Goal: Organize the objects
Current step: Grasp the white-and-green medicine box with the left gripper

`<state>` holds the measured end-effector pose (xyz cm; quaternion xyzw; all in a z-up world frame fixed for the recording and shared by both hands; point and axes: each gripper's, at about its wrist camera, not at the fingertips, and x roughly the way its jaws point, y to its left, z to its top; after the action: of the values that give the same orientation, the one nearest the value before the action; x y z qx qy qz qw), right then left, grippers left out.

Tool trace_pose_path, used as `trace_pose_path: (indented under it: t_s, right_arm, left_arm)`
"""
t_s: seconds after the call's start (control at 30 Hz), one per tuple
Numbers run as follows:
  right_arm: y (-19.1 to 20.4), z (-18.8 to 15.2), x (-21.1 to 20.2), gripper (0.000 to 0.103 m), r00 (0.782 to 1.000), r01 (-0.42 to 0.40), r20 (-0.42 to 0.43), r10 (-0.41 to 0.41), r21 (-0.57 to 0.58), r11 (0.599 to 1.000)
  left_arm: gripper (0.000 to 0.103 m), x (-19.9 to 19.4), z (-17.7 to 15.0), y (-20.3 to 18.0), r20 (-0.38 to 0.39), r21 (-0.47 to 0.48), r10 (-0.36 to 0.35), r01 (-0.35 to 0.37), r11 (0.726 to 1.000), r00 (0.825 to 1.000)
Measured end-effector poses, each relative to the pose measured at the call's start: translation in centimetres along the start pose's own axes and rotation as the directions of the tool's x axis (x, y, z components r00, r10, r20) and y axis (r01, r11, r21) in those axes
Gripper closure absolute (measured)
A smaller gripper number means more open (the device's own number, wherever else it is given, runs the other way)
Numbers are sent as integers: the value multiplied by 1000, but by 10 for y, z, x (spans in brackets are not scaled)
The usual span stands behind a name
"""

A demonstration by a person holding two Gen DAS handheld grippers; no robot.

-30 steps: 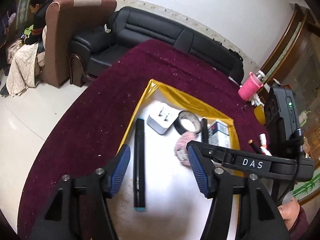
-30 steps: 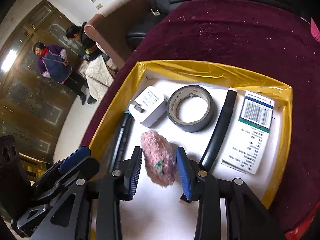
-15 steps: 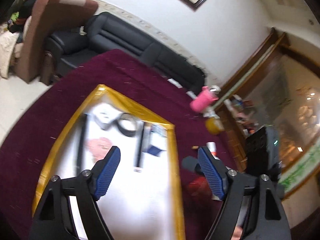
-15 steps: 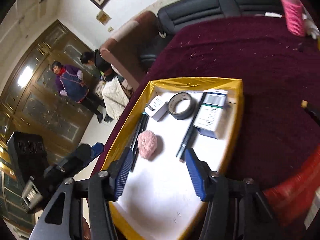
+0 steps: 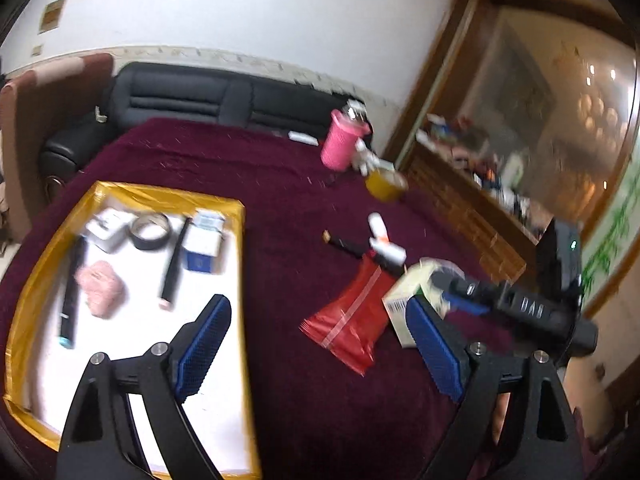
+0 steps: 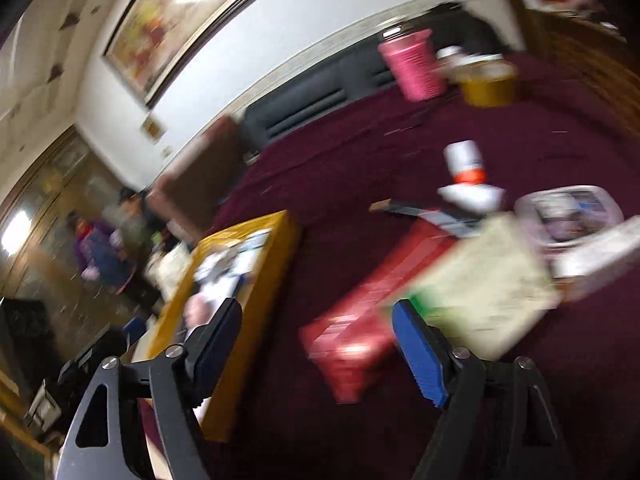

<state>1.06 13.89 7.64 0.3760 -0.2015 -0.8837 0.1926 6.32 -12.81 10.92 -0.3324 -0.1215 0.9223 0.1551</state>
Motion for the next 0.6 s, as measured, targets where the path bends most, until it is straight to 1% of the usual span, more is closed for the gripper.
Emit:
trace_pose_path:
  t_s: [0.1, 0.17, 0.27, 0.37, 0.43, 0.47, 0.5, 0.57, 0.6]
  right_arm:
    - [-42, 4, -11, 19, 994, 91, 60, -94, 49, 995]
    - [-67, 8, -16, 19, 987, 132, 81, -139, 84, 988]
    - [-97, 15, -22, 19, 980, 158, 102, -172, 136, 978]
    - [-117, 19, -27, 19, 976, 148, 130, -173, 183, 972]
    - [-125, 18, -26, 19, 973, 150, 147, -180, 195, 969]
    - [-128, 17, -24, 19, 973, 153, 139, -183, 202, 967]
    - [-132, 16, -24, 19, 978, 140, 124, -169, 214, 967]
    - [-137, 16, -25, 19, 985, 94, 121, -126, 238, 967]
    - [-137, 15, -26, 19, 985, 90, 124, -122, 237, 967]
  left_arm:
    - [15, 24, -10, -12, -70, -5, -9, 9, 1000, 998]
    - [15, 34, -13, -20, -98, 6, 2, -1, 1000, 995]
    - [15, 47, -16, -31, -128, 39, 16, -11, 999, 992]
    - [15, 60, -14, -47, -141, 74, 7, 3, 997, 990]
    - [15, 70, -12, -63, -143, 126, -16, 34, 991, 990]
    - [15, 75, -11, -74, -141, 168, -20, 44, 985, 990]
    - [15, 79, -10, -81, -137, 203, -20, 48, 978, 990]
    - [13, 91, -8, -102, -125, 303, -8, 45, 952, 992]
    - [12, 98, -7, -112, -124, 352, -6, 49, 935, 992]
